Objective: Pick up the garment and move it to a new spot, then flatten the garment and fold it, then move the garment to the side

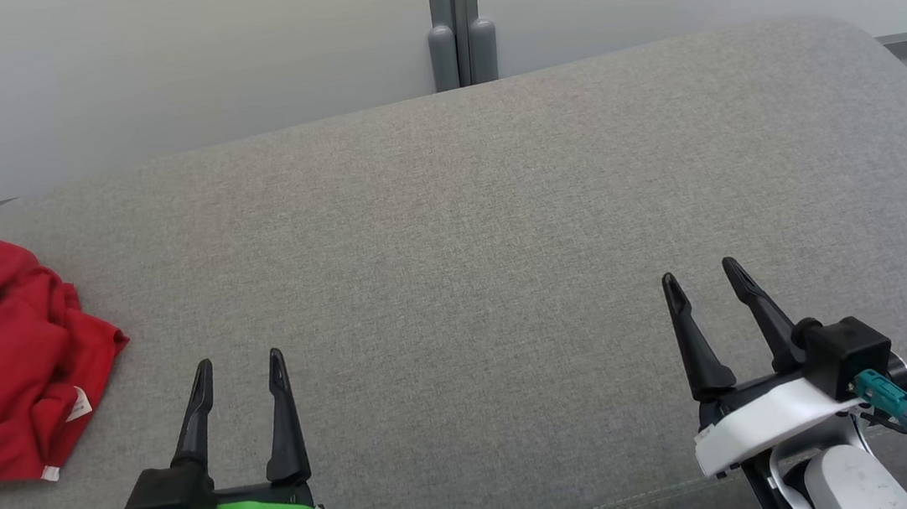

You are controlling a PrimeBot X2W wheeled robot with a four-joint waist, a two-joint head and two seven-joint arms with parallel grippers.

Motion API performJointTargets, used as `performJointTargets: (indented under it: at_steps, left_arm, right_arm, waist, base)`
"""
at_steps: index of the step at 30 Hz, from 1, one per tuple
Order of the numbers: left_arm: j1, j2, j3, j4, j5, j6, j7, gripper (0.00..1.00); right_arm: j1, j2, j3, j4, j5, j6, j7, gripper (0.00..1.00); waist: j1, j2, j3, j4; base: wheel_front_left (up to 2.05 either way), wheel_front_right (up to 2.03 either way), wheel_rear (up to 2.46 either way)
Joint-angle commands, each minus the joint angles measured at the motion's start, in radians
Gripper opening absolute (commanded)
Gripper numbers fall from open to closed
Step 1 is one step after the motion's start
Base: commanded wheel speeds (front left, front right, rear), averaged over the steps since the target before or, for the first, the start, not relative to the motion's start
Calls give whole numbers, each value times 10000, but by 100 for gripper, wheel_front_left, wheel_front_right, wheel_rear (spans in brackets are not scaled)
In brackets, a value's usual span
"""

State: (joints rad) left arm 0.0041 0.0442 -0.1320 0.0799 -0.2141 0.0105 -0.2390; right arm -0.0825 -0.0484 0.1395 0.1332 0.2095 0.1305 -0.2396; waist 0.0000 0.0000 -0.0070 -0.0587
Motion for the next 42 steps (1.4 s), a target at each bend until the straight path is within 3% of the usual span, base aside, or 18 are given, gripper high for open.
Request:
performJointTargets:
  at_steps: [1,15,28,42]
  left_arm:
    - [-165,83,-78,22,246,78,-78,100]
    - [-258,98,-437,157,1086,150,-285,100]
    - [-159,95,-373,285,925,130,-253,100]
    - [-83,92,-361,306,690,262,-253,100]
  right_arm:
    - [142,-30,-52,-121,-305,3,-90,100]
    - [389,-33,-161,-354,-1213,4,-269,100]
    - [430,-33,-123,-277,-1059,2,-263,100]
    - [593,-33,-76,-335,-1032,2,-260,100]
  waist:
    - [0,0,-4,-16]
    - [0,0,27,-83]
    - [0,0,-6,59]
    - [0,0,15,1421]
  base:
    - [0,0,0]
    - [0,0,0]
    - [0,0,0]
    - [0,0,0]
